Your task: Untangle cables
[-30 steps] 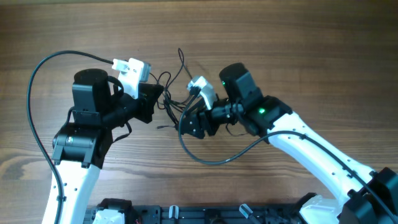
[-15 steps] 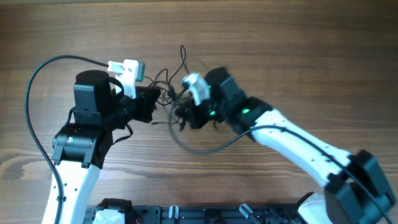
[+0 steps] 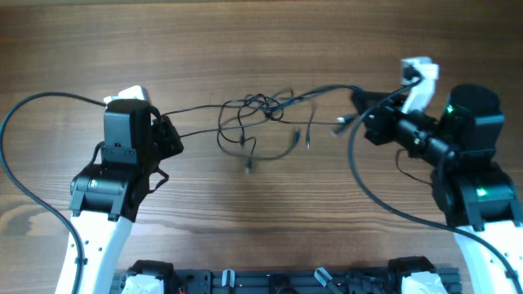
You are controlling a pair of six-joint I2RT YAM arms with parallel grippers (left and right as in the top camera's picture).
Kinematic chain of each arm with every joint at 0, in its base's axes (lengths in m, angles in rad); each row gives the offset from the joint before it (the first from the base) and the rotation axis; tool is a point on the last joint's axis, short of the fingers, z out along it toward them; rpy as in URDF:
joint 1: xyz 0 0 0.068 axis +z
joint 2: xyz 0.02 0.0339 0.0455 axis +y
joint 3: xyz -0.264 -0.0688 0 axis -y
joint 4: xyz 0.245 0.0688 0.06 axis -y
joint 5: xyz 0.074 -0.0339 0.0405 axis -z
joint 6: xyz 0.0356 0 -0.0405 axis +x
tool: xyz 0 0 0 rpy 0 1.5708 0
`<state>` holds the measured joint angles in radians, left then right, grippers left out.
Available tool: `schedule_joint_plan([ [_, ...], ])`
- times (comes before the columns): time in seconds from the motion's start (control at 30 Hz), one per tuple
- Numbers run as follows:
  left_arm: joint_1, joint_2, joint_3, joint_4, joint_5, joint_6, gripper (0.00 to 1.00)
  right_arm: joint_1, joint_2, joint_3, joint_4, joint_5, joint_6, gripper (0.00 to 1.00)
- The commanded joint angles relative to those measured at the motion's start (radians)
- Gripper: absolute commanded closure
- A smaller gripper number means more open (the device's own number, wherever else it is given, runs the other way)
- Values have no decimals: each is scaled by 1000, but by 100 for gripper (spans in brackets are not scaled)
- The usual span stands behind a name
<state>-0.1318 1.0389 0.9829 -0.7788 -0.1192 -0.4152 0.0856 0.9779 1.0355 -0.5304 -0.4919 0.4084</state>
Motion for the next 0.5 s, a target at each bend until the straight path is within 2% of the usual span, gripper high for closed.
schedule_joint_plan([
  [0.0, 31, -11, -1, -9, -185, -177, 96, -47, -25, 7, -130, 438, 231, 95],
  [0.1, 66, -11, -1, 4, -183, -290, 96, -47, 0, 4, -194, 442, 272, 88],
  [0.17, 72, -11, -1, 23, -154, -292, 96, -47, 29, 4, -218, 431, 272, 74],
  [0.2, 71, -11, -1, 43, -111, -278, 96, -47, 50, 4, -229, 407, 272, 53],
  [0.23, 71, -11, -1, 68, -45, -232, 96, -47, 66, 4, -232, 378, 271, 44],
  [0.27, 71, -11, -1, 113, 91, -120, 96, -45, 93, 4, -229, 305, 250, 31],
  [0.33, 71, -11, -1, 189, 366, 66, 96, -34, 146, 4, -187, 135, 143, 28],
  [0.47, 71, -11, -1, 293, 748, 207, 96, 23, 256, 4, -91, -168, -22, 30],
])
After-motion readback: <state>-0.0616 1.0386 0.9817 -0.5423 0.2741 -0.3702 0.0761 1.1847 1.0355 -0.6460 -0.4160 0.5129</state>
